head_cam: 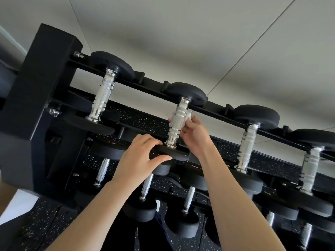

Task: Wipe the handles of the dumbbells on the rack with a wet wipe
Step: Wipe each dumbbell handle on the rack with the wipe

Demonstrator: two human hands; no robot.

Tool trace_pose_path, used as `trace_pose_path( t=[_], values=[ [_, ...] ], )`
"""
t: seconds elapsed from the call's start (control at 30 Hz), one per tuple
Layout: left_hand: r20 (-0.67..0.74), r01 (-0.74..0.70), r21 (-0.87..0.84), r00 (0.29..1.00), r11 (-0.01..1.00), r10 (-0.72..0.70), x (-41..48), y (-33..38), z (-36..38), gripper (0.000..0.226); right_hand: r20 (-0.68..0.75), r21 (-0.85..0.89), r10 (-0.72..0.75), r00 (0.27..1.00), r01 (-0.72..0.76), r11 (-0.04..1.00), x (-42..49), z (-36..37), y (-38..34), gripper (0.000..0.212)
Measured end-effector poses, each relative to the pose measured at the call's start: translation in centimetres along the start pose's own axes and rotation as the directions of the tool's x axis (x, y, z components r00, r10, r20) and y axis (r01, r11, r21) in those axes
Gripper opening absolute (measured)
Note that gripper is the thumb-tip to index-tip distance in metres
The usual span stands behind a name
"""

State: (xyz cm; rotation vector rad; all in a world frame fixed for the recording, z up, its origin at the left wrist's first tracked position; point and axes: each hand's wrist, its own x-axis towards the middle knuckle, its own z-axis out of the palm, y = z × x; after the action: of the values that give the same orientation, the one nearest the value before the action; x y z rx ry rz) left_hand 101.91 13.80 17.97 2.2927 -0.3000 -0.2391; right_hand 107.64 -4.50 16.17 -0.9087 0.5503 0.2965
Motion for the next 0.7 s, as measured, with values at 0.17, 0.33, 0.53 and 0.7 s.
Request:
trace_pose_path(
  t=[0.17, 0.33, 0.53, 0.7],
  values=[
    [0.000, -0.005, 0.005, 1.000, 1.000, 0.005, 0.1, -0.2, 0.1, 0.045, 0.015, -0.130, 0.054, 0.998, -0.051, 0.990, -1.2, -0.5, 0.2, 0.025],
    [0.001, -0.008, 0.010, 1.000, 1.000, 0.008, 0.1, -0.3, 0.1, 0.044, -0.013, -0.334, 0.121, 0.993, -0.118, 0.935, -2.5, -0.6, 0.5, 0.015],
    [-0.015, -0.020, -0.012, 1.000, 1.000, 0.020, 0.2, -0.6, 0.3, 0.040, -0.055, -0.633, -0.039, 0.998, -0.005, 0.774, -4.6, -0.7, 0.1, 0.007],
    [0.024, -0.012, -0.104, 1.000, 0.994, 0.014, 0.5, -1.2, 0.1, 0.042, -0.008, -0.847, -0.329, 0.944, 0.169, 0.503, -5.9, -0.4, 1.0, 0.012]
  ],
)
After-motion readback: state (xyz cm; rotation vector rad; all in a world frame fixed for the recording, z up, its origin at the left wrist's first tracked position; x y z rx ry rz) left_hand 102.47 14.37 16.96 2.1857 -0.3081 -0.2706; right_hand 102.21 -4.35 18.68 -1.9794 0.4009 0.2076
